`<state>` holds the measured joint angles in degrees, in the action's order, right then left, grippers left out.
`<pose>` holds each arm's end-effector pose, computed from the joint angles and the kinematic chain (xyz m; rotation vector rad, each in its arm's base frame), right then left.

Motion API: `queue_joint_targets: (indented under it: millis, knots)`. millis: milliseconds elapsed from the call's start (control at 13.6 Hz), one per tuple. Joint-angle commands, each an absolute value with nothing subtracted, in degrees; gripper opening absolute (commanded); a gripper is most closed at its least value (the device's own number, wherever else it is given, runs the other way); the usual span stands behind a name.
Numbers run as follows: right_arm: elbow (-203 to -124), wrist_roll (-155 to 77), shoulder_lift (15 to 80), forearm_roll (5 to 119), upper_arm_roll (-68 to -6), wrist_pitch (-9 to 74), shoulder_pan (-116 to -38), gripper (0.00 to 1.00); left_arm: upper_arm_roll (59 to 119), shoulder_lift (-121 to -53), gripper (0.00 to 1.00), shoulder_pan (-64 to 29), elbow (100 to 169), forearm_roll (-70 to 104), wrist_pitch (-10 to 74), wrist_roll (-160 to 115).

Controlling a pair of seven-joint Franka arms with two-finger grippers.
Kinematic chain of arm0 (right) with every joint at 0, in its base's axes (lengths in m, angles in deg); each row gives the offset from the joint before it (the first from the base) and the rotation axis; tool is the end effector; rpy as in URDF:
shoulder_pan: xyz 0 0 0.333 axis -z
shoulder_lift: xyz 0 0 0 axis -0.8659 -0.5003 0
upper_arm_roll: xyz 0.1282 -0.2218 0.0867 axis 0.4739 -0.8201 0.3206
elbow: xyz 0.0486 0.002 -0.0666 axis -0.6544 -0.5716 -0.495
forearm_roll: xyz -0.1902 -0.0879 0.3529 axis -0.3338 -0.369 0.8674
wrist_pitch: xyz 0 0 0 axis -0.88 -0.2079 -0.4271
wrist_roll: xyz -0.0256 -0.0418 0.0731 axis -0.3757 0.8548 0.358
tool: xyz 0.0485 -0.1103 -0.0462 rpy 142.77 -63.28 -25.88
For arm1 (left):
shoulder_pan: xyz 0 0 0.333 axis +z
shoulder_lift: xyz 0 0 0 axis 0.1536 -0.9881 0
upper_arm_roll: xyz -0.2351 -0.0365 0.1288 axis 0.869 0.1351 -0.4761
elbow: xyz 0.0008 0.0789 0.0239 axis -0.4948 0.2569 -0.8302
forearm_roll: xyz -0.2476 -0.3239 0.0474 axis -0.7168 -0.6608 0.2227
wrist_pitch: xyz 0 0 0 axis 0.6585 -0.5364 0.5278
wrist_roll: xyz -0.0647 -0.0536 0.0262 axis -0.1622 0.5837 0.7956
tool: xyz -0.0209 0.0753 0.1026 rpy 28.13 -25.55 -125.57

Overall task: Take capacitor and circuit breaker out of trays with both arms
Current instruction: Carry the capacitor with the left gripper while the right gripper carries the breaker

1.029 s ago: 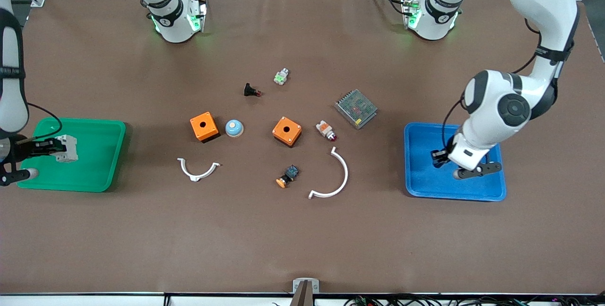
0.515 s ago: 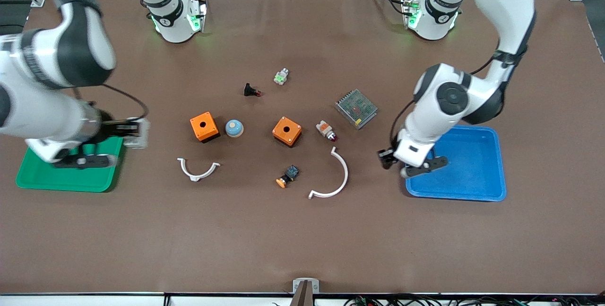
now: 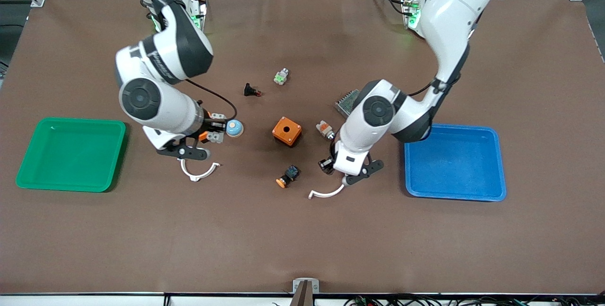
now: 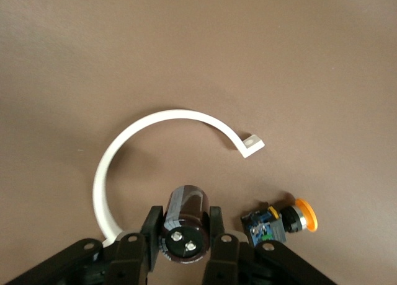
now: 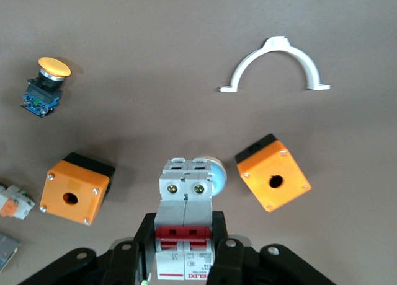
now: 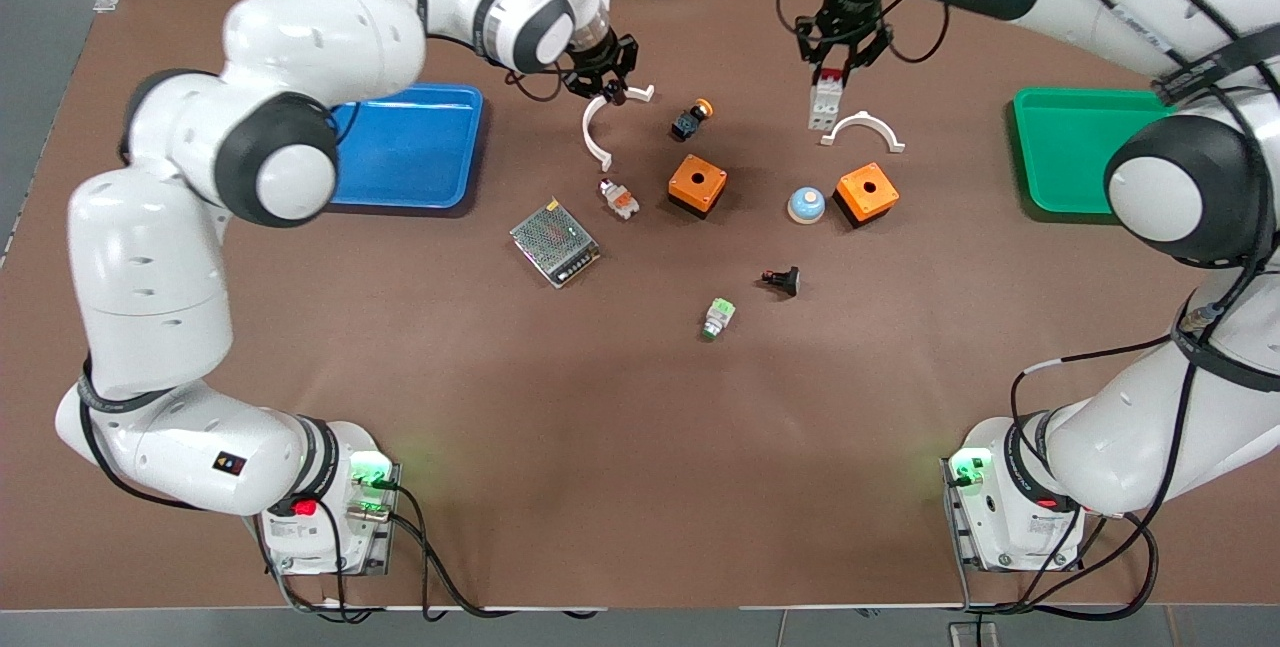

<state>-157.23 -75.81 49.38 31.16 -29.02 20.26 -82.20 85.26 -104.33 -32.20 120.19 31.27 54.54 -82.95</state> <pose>0.5781 0.2763 0.3217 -3.0977 0.2443 0.3457 0.5893 -0.4253 0.1985 2.8091 0.7524 0.0939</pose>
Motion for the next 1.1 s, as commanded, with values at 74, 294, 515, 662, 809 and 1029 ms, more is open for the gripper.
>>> queue_joint_targets:
  millis: [74, 294, 515, 662, 809, 1029]
  knots:
    - [-162.02, -78.43, 48.1, 32.76, -29.93, 28.08, -85.11, 0.17, 79.0, -111.83, 0.0, -39.94, 111.85, 31.14, 53.55, -87.8]
    - [-163.27, -80.27, 46.69, 32.76, -29.93, 32.41, -86.17, 0.17, 79.0, -113.25, 0.11, -39.95, 111.65, 31.23, 53.55, -87.81]
    - [-162.82, -80.46, 44.32, 32.76, -29.93, 35.47, -86.26, 0.17, 78.91, -113.08, 1.0, -40.04, 111.74, 31.49, 53.55, -87.81]
    - [-162.82, -80.46, 43.7, 32.76, -29.93, 36.19, -86.35, 0.17, 78.83, -111.33, 1.0, -39.6, 111.48, 31.49, 50.58, -87.81]
    - [-163.09, -80.46, 43.7, 32.76, -29.93, 36.19, -86.7, 0.17, 76.55, -107.56, 1.0, -39.16, 111.39, 31.49, 44.7, -87.29]
    - [-163.44, -81.16, 41.78, 32.76, -29.93, 38.02, -88.01, 0.18, 72.51, -100.27, 1.0, -38.11, 111.65, 31.84, 35.91, -84.75]
